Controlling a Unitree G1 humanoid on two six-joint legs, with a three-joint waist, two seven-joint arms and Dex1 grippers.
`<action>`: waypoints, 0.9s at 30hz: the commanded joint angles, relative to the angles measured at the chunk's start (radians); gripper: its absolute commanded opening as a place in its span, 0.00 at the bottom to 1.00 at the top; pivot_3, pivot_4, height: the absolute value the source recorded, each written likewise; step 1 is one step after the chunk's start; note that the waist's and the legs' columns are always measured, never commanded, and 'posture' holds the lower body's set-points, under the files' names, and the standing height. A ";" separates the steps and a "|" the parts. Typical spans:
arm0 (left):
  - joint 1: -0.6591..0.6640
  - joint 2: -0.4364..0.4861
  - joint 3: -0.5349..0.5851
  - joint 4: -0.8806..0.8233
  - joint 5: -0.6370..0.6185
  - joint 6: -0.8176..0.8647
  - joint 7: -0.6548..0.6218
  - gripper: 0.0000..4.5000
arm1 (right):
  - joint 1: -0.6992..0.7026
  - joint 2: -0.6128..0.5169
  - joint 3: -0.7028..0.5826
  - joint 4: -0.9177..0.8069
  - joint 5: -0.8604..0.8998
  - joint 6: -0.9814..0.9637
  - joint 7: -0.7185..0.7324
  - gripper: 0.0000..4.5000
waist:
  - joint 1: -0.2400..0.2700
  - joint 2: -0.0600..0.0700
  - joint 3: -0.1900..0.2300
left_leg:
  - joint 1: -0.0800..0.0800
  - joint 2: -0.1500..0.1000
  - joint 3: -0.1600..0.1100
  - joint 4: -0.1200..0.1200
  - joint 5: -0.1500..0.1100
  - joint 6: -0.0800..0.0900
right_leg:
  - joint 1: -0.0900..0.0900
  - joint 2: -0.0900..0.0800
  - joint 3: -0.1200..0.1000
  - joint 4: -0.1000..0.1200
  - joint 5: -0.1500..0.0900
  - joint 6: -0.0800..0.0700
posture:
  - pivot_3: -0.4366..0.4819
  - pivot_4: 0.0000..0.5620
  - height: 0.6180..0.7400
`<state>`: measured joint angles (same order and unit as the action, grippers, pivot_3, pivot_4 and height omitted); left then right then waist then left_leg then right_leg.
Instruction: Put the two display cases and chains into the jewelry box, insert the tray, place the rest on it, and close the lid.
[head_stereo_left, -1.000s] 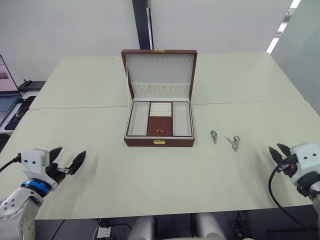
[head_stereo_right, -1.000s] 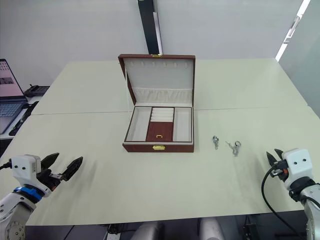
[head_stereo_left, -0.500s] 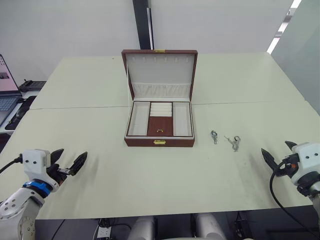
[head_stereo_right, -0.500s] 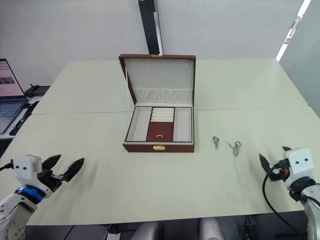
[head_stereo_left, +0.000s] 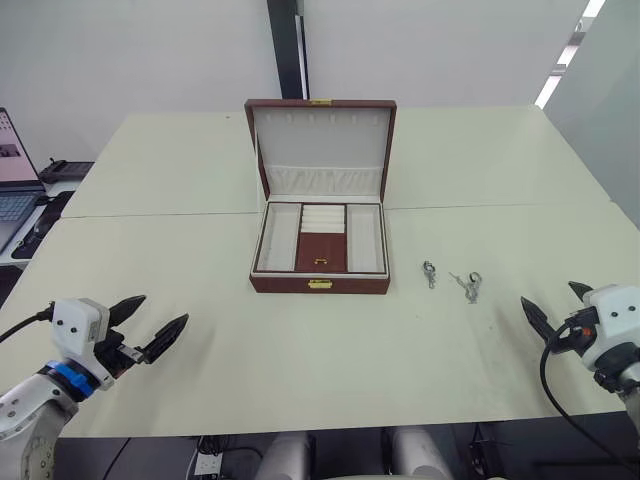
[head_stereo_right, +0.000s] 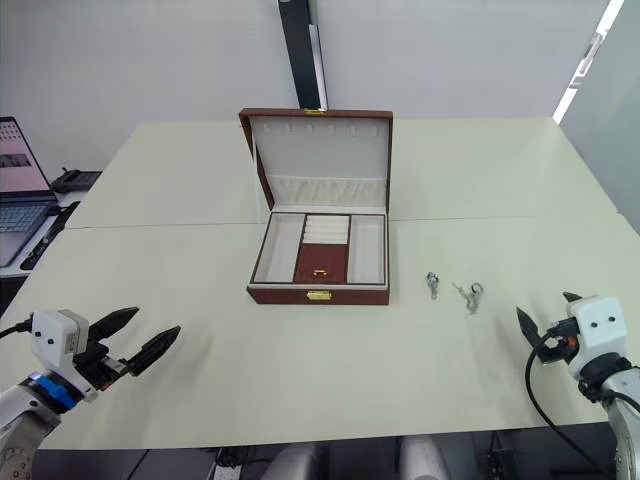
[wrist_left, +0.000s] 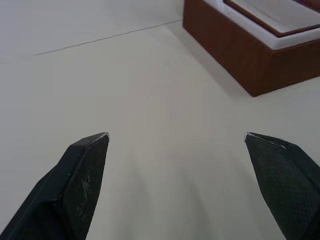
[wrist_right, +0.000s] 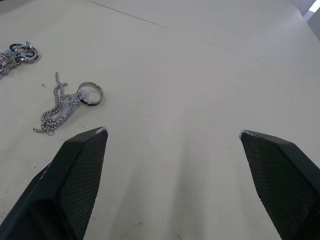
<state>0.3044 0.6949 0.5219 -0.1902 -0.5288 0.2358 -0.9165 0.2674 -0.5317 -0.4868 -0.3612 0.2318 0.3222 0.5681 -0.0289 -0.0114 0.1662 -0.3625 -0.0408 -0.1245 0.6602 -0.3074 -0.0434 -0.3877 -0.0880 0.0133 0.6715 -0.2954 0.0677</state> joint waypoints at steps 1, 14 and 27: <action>-0.005 0.042 -0.044 -0.081 -0.054 0.010 -0.108 1.00 | 0.018 -0.019 -0.006 -0.055 0.019 -0.014 0.013 1.00 | 0.000 0.001 0.000 | 0.000 0.000 0.000 0.000 0.000 0.000 | 0.000 0.000 0.000 0.000 0.000 0.000 | 0.48 0.27 1.00; -0.103 0.027 -0.245 -0.202 -0.116 -0.064 -0.321 1.00 | 0.062 -0.019 -0.039 -0.117 0.064 0.002 0.005 1.00 | 0.000 0.001 -0.001 | 0.000 0.000 0.001 0.000 0.000 0.001 | 0.000 0.000 0.000 0.000 0.000 0.000 | 0.48 0.27 1.00; -0.296 0.022 -0.381 -0.141 -0.133 -0.074 -0.446 1.00 | 0.170 0.011 -0.023 -0.219 0.069 0.032 -0.034 1.00 | 0.000 0.001 -0.001 | 0.001 0.000 0.001 0.000 0.000 0.001 | 0.001 0.001 0.000 0.000 0.000 0.000 | 0.48 0.27 1.00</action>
<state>0.0145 0.7200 0.1418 -0.3338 -0.6589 0.1825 -1.3480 0.4298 -0.5240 -0.5056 -0.5459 0.3036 0.3585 0.5483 -0.0292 -0.0099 0.1654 -0.3619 -0.0405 -0.1232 0.6603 -0.3078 -0.0425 -0.3870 -0.0872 0.0137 0.6717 -0.2954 0.0678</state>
